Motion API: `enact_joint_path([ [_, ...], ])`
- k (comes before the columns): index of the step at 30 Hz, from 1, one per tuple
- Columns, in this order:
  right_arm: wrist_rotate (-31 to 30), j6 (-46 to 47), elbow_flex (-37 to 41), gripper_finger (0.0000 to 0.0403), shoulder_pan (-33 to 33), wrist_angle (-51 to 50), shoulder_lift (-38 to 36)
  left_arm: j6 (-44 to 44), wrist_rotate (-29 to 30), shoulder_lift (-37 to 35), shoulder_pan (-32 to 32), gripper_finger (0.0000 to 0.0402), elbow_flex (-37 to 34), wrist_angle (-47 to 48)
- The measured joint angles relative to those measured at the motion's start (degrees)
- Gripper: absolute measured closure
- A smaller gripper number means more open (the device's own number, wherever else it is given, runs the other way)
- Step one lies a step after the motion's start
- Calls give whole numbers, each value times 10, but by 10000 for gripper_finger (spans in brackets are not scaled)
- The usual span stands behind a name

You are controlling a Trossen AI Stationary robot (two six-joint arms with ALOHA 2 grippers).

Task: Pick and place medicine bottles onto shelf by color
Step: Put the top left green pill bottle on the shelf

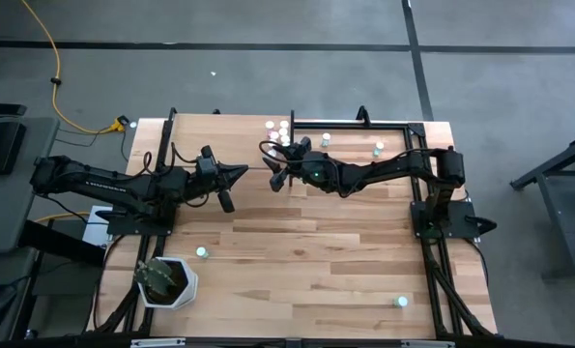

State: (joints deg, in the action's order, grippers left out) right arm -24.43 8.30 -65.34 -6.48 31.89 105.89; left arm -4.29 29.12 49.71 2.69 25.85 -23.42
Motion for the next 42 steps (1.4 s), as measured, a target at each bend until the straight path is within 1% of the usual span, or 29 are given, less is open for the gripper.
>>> enact_joint_path([
  [8,7,-14,0,171,9,1,-15,0,0,0,0,401,0,0],
  [20,11,-66,0,171,21,32,-21,0,0,0,0,401,0,0],
  [24,12,-91,0,171,26,29,-41,0,0,0,0,402,0,0],
  [27,15,-126,0,171,33,21,-73,0,0,0,0,401,0,0],
  [30,17,-175,0,171,46,-22,-122,0,0,0,0,401,0,1],
  [32,16,-202,-1,171,56,-79,-164,7,0,0,0,402,0,3],
  [35,-7,-219,-1,171,71,-182,-228,10,0,0,0,401,0,5],
  [39,-45,-192,0,171,90,-340,-308,10,0,0,0,401,0,5],
  [42,-70,-154,23,171,97,-416,-359,9,0,0,0,402,0,5],
])
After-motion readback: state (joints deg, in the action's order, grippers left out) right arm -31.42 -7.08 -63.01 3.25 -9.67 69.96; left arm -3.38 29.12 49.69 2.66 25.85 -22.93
